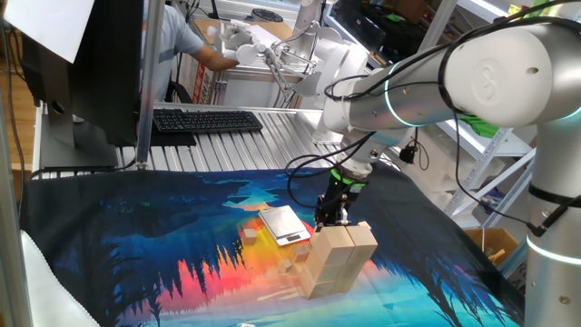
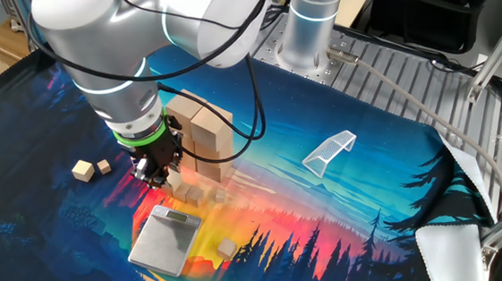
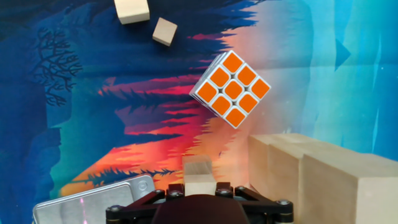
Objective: Stack the blocks into a pyramid shape
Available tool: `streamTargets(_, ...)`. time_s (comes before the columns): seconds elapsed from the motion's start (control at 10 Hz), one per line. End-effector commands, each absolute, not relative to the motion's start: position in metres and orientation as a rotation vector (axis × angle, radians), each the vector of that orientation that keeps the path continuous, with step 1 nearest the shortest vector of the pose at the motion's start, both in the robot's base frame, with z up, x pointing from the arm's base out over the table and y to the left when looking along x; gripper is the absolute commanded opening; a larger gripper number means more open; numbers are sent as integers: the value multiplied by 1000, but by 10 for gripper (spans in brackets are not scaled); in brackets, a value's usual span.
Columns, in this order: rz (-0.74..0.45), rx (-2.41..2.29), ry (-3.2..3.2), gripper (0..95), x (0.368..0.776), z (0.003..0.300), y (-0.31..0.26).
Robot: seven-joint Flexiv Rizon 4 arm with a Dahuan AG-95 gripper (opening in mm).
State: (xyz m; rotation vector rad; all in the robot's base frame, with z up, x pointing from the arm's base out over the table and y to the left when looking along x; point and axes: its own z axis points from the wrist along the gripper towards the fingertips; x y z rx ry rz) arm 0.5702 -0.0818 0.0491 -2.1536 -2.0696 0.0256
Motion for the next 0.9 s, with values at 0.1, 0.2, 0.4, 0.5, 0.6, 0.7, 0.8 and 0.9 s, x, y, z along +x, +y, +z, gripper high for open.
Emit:
streamTargets(0.1,24,-2156,-2071,0,570,48,-82)
streamTargets(0.2,23,-2157,-2069,0,570,48,-81)
streamTargets(0.4,22,-2158,-2069,0,569,47,-81)
streamTargets(0.5,22,-2157,-2070,0,570,47,-81)
streamTargets(0.6,22,-2156,-2071,0,570,47,-81)
streamTargets(0.7,22,-2153,-2074,0,569,46,-81)
streamTargets(0.8,22,-2150,-2077,0,569,46,-80)
streamTargets(0.9,23,-2152,-2075,0,569,46,-80)
